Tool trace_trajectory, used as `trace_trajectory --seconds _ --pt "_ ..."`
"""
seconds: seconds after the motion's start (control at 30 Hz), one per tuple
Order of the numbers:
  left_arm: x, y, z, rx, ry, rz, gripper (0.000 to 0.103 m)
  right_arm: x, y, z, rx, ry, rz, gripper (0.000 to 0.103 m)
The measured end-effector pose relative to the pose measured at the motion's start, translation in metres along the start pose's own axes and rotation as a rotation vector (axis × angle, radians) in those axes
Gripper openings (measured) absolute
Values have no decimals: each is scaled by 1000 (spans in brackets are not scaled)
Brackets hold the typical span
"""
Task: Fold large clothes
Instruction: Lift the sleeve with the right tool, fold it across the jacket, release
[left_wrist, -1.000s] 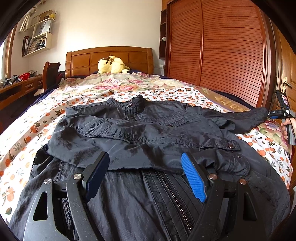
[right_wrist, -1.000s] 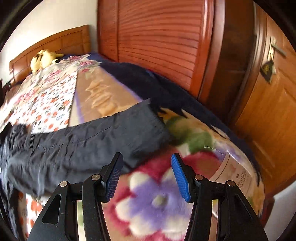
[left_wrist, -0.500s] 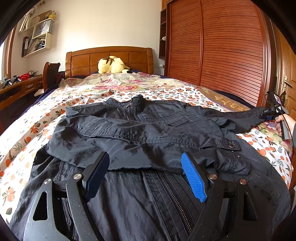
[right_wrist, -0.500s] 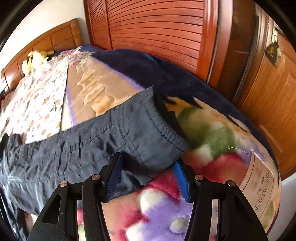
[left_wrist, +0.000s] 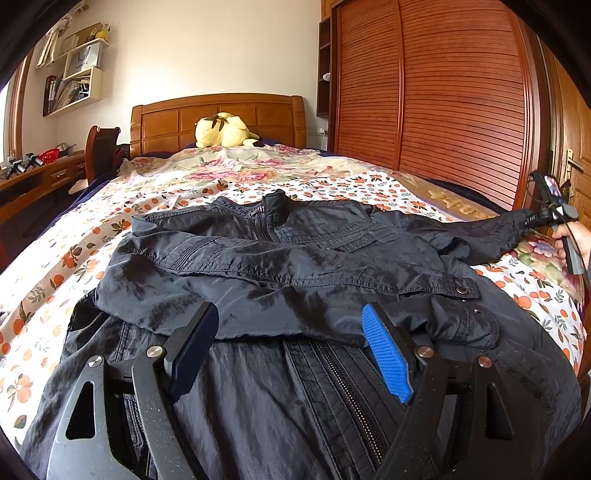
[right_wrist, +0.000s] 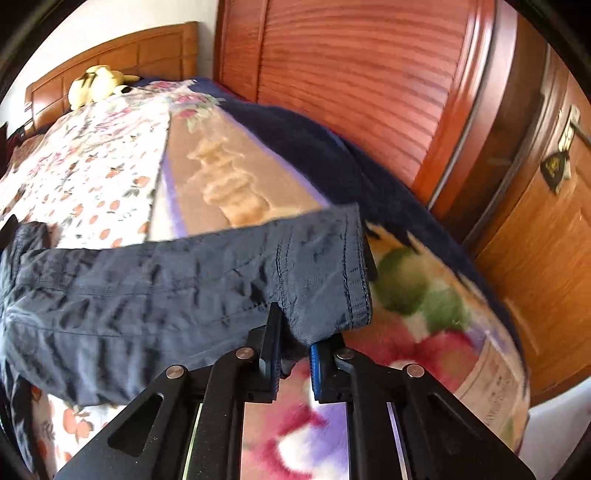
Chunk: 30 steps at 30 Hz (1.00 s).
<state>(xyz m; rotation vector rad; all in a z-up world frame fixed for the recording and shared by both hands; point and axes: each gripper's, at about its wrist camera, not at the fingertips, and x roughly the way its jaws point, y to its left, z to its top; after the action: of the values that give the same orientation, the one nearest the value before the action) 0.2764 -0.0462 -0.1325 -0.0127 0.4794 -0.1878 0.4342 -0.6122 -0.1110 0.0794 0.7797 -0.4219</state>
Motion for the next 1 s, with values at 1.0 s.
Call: trace_trajectory --seconds 1.0 --pt "-128 28 -26 -42 64 15 81 -268 196 -42 -337 -322 547 10"
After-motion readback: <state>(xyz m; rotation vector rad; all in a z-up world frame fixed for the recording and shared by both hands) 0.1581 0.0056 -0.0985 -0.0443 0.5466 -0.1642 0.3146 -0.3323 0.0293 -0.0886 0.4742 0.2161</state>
